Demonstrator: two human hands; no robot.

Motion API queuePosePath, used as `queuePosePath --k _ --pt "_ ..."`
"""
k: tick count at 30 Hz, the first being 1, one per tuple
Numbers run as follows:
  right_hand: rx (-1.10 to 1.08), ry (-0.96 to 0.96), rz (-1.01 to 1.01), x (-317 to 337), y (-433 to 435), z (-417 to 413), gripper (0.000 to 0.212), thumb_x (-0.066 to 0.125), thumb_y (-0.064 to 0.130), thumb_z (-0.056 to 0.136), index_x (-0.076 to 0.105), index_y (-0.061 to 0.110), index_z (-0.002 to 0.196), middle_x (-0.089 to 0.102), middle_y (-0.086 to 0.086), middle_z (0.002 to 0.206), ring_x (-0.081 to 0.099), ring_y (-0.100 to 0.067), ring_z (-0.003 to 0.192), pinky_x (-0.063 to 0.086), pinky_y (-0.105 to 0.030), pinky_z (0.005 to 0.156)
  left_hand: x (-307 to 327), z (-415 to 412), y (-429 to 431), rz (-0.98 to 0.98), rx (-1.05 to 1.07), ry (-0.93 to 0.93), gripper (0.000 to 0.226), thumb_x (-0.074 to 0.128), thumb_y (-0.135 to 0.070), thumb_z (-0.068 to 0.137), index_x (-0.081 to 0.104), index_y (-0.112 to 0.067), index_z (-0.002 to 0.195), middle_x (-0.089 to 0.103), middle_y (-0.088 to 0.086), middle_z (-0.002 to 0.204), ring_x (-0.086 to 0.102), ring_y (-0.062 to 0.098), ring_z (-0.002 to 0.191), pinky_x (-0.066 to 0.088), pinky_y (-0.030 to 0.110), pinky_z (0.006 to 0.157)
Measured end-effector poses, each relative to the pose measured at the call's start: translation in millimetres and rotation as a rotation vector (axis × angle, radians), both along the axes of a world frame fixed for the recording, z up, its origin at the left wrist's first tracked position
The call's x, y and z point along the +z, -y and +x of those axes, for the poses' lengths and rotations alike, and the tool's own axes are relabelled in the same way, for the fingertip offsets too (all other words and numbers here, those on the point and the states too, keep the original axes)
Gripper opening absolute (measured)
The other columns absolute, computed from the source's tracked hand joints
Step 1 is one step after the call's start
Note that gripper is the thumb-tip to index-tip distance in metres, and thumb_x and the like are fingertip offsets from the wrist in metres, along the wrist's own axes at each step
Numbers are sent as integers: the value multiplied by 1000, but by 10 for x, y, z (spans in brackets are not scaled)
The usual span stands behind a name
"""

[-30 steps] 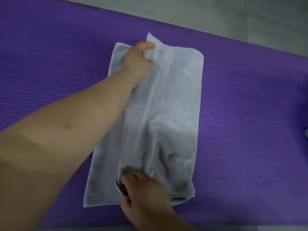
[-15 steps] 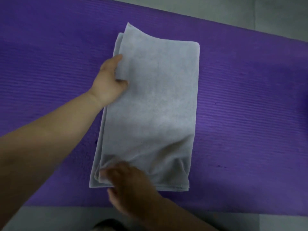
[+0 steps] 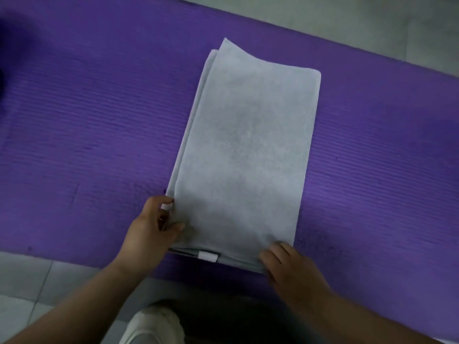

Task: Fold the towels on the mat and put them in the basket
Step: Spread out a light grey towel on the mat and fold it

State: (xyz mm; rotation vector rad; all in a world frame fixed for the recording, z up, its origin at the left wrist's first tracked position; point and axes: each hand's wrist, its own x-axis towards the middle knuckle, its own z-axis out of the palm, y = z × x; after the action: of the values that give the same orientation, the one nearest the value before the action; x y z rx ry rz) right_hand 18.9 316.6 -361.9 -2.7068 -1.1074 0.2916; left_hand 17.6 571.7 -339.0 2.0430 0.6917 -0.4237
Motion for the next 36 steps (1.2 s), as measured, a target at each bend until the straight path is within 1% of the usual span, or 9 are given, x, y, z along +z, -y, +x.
queuePosePath --k 3,8,11,16,21,23,26,29,36 --pt "58 1 31 34 -119 46 15 45 17 58 60 21 61 57 6 60 56 -12 55 41 -20 42 94 8 -88 86 40 65 39 69 -3 76 44 -19 101 52 -9 70 46 1 63 38 7 50" --pt "170 -82 -49 28 -176 -75 28 80 30 40 63 24 61 60 9 65 58 -10 60 39 -17 64 67 -101 -200 121 48 -66 47 71 -3 75 50 -3 117 63 15 97 59 28 90 34 28 70" --pt "184 -53 -108 52 -124 -74 42 79 51 36 65 26 67 63 10 72 61 -10 66 36 -21 70 11 -137 -188 158 54 -88 48 70 -4 75 50 -2 118 62 13 96 60 32 98 34 28 72" --pt "166 -62 -143 40 -33 -10 44 81 50 34 64 24 65 63 9 69 61 -10 62 48 -16 53 60 -129 -180 165 -39 -122 51 67 -3 78 45 -5 124 54 4 86 57 29 85 33 28 69" --pt "240 -8 -60 -6 8 4 16 32 17 54 44 21 63 52 8 50 51 -9 44 34 -15 39 82 -322 -144 117 -211 -231 56 69 -7 76 44 -12 126 55 3 82 56 25 80 34 26 67" --pt "271 30 -51 17 69 -15 15 35 20 53 44 21 65 54 8 53 52 -10 47 34 -19 49 43 -479 -127 214 -227 -106 49 66 -12 79 47 -13 123 57 5 90 59 30 90 37 29 70" --pt "336 14 -100 -7 187 -52 54 67 43 39 42 20 82 65 6 72 57 -14 65 30 -24 67 -12 -606 -143 456 -641 381 40 41 -45 90 47 -17 118 49 3 117 48 22 106 29 26 98" --pt "300 -40 -189 -6 213 -6 81 75 62 26 40 21 85 65 6 76 45 -16 76 30 -26 70 -130 -582 -146 411 -1070 436 53 40 -55 85 44 -22 126 45 1 137 37 16 126 15 28 110" --pt "360 -51 -135 172 63 180 8 51 26 47 55 21 52 54 6 51 54 -10 41 33 -12 36 -254 -284 -175 437 -1189 386 62 46 -51 67 46 -22 121 61 2 121 43 17 116 13 29 111"
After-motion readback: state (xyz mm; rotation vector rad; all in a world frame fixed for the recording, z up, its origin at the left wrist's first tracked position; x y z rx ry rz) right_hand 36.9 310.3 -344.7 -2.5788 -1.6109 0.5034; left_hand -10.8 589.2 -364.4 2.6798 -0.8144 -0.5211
